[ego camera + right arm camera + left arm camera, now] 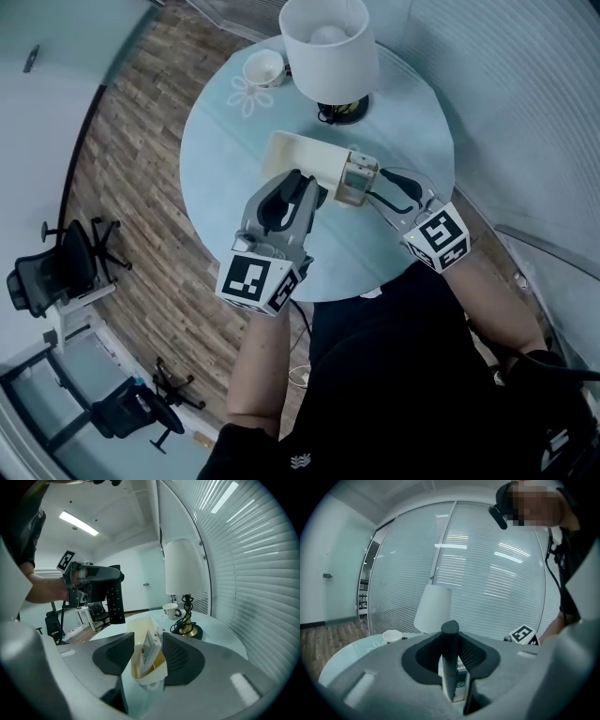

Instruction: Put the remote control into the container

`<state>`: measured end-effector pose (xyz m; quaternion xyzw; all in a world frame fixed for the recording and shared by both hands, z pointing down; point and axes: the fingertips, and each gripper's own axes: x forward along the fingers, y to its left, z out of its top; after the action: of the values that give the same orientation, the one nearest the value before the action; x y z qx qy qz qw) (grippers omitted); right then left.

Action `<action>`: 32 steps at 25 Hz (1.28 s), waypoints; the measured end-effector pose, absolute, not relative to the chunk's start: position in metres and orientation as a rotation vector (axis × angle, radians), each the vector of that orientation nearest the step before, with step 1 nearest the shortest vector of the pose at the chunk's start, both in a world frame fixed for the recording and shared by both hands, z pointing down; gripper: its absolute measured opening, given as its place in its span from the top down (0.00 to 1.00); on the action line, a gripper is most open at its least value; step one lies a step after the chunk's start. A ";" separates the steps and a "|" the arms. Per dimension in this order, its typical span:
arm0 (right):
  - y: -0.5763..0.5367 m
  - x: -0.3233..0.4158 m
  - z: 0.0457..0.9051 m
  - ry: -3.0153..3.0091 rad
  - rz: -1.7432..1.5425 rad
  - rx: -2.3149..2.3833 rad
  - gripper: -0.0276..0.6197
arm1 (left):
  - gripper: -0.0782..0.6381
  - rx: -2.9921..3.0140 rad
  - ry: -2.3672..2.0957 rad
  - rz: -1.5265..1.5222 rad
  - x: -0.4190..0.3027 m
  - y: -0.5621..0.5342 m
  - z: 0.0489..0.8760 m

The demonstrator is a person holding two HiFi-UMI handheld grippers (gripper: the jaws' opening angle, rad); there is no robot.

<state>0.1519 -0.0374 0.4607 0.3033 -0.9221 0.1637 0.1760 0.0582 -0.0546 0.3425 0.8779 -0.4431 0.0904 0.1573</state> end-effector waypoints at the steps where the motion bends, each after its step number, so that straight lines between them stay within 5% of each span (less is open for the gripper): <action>1: -0.037 0.150 0.465 -2.609 0.470 0.849 0.66 | 0.76 2.506 -1.274 0.261 0.058 -0.055 0.344; 32: -0.014 0.115 0.477 -2.659 0.492 0.683 0.71 | 0.76 2.495 -1.296 0.232 0.048 -0.055 0.347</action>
<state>0.1152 -0.0142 0.4774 0.2412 -0.9386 0.1736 0.1754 0.0476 -0.0550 0.3469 0.8731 -0.4536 0.0812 0.1593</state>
